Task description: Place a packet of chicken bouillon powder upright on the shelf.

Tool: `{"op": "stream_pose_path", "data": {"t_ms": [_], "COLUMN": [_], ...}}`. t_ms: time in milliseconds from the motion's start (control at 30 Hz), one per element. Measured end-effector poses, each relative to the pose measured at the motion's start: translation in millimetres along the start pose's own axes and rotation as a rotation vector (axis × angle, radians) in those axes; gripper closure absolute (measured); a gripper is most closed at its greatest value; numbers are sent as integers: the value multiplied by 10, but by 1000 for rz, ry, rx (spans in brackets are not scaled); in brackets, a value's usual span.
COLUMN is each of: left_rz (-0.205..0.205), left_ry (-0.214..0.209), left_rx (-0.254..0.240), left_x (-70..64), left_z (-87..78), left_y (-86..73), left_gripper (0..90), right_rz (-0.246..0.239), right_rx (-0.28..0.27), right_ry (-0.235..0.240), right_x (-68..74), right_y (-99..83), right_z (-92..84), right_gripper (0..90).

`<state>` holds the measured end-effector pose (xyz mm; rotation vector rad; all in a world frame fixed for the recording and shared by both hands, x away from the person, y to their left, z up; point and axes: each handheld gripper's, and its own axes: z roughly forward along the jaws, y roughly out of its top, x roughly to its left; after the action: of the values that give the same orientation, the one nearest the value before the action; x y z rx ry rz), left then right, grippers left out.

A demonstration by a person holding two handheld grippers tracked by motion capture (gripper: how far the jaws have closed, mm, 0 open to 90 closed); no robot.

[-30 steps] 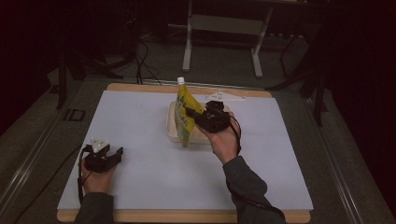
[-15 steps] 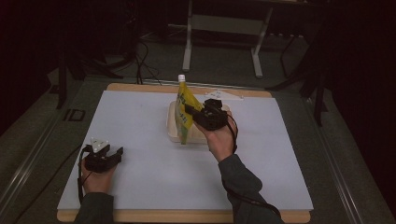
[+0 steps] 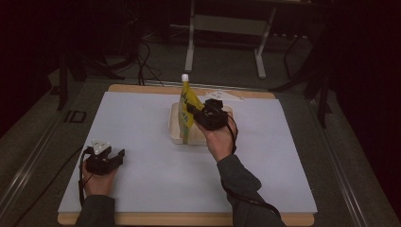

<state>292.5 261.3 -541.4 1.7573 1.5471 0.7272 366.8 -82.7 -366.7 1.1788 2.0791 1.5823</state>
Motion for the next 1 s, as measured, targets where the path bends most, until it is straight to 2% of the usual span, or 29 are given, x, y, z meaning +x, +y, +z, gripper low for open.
{"op": "stream_pose_path", "data": {"t_ms": [1000], "left_rz": [-6], "left_ry": [0], "left_rx": [-4], "left_x": [2], "left_z": [0], "left_y": [-1], "left_gripper": [446], "right_rz": [56], "right_rx": [-53], "right_ry": [-109], "right_x": [-104], "right_y": [-19], "right_z": [206], "right_gripper": [900]}}
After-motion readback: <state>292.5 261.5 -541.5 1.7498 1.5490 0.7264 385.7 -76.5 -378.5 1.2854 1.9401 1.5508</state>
